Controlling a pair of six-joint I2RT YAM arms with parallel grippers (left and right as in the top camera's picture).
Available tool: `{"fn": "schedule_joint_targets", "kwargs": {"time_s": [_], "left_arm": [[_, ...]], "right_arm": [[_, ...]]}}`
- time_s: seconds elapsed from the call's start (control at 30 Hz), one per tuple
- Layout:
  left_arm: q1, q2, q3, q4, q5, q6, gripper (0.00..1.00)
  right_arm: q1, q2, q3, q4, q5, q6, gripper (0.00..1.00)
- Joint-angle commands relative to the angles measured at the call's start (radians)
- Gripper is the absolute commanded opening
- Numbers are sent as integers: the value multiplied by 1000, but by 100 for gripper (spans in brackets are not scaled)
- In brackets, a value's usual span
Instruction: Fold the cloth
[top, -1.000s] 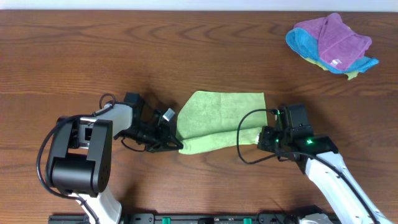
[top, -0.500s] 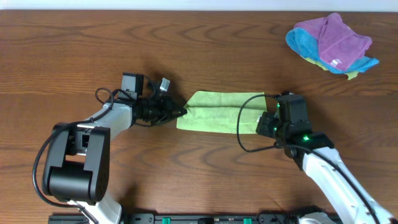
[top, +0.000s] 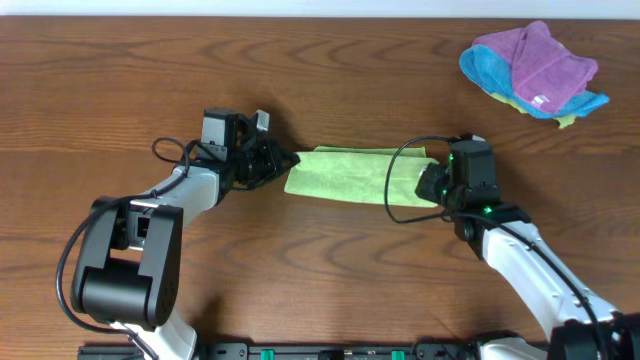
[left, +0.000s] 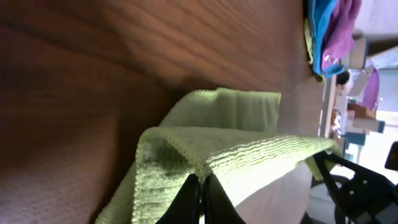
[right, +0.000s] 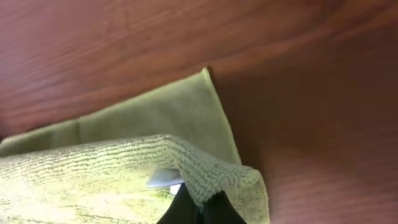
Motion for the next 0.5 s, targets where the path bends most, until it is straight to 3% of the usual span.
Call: {"fn": "schedule_joint_targets", "kwargs": {"time_s": [0.0, 0.47], "left_arm": [[0, -9, 9, 13, -61, -15, 6], [-66, -8, 9, 18, -234, -15, 6]], "right_arm": [[-17, 31, 1, 26, 26, 6, 1], [-18, 164, 2, 194, 26, -2, 1]]}}
